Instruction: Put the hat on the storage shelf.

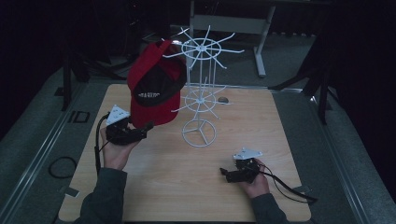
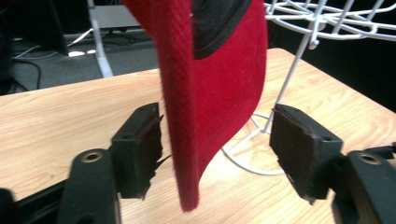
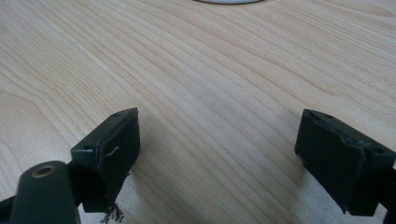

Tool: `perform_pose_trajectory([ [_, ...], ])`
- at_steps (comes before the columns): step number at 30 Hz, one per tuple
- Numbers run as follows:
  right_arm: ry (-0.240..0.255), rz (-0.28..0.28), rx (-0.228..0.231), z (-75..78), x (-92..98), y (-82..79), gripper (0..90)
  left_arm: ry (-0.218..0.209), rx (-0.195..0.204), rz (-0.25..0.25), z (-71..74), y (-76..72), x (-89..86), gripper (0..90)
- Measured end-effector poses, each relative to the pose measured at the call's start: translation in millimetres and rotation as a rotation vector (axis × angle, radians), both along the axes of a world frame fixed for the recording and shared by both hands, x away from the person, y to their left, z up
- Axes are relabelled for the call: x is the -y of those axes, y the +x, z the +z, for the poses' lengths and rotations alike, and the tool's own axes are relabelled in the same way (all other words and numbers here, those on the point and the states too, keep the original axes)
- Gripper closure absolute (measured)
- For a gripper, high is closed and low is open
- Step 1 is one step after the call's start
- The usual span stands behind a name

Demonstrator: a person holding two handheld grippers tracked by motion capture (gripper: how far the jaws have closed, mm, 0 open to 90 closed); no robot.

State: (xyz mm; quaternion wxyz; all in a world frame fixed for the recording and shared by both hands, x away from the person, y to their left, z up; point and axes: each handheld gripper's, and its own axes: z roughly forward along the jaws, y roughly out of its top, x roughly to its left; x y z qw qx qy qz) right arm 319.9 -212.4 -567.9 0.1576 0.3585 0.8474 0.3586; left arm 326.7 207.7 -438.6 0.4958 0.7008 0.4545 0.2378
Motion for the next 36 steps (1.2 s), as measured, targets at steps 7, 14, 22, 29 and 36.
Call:
perform_pose_trajectory([
  [7,-0.001,0.0,0.0,0.0,0.0,0.0,13.8,-0.028,-0.005,0.045,-3.6,-2.2,-7.9,27.2],
  [14,0.0,0.0,0.0,-0.1,0.0,0.0,13.8,-0.036,-0.009,0.057,-4.8,-6.0,-13.8,22.1],
  [22,-0.002,0.001,0.002,0.0,0.1,0.1,13.8,-0.048,-0.028,0.064,-13.7,-9.8,-16.2,14.8],
  [29,-0.003,0.002,0.002,0.0,0.2,0.1,13.8,-0.069,-0.045,0.047,-23.9,-8.8,-14.1,12.0],
  [36,-0.002,0.001,0.001,0.0,0.1,0.0,13.8,-0.074,-0.064,0.033,-30.5,-8.0,-11.7,13.3],
])
